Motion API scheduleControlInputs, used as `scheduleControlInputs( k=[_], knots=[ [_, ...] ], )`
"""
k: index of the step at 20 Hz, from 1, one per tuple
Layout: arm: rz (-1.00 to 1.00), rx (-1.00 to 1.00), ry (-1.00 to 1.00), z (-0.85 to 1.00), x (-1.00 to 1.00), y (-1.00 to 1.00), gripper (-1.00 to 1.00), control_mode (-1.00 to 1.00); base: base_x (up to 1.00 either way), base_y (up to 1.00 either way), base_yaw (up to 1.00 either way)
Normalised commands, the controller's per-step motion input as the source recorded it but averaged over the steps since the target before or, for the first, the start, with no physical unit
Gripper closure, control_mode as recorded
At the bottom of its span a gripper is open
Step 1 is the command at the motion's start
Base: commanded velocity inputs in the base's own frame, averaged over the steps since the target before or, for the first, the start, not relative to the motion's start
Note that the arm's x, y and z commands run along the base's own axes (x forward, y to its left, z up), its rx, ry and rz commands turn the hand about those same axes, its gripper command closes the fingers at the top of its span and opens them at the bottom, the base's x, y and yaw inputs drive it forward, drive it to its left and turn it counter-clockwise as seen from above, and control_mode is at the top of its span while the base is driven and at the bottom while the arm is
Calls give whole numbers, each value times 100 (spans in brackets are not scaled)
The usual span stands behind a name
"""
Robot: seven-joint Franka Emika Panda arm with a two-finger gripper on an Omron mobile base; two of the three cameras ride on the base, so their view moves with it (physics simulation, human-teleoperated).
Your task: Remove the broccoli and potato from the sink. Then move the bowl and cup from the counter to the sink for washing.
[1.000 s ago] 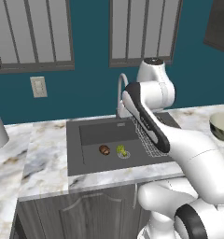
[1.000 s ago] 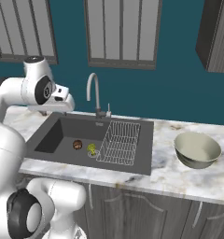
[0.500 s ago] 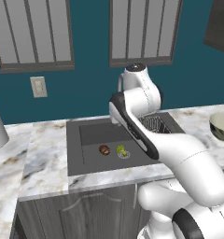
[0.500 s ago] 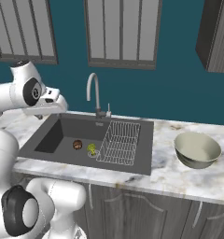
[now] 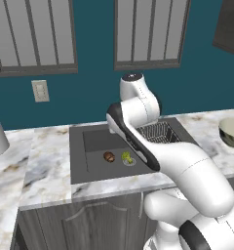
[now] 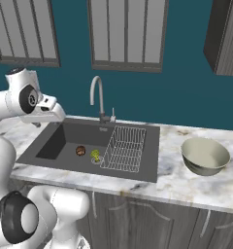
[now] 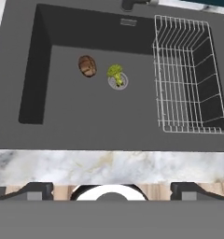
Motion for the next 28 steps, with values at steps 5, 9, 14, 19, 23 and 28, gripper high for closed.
scheduleControlInputs(
  k=[5, 9, 14, 19, 23, 28],
  knots=[
    [-7, 0, 2, -15, 5, 10, -100, -100, 0, 0, 0],
    [-7, 0, 5, -16, 7, 4, -100, -100, 0, 0, 0],
    [-7, 0, 6, -16, 6, 0, -100, -100, 0, 0, 0],
    [-2, 0, 4, -17, 7, -1, -100, -100, 0, 0, 0],
    [0, 0, 0, -17, 1, -1, -100, -100, 0, 0, 0],
    [0, 0, -6, -22, 0, 0, -100, -100, 0, 0, 0]
  ],
)
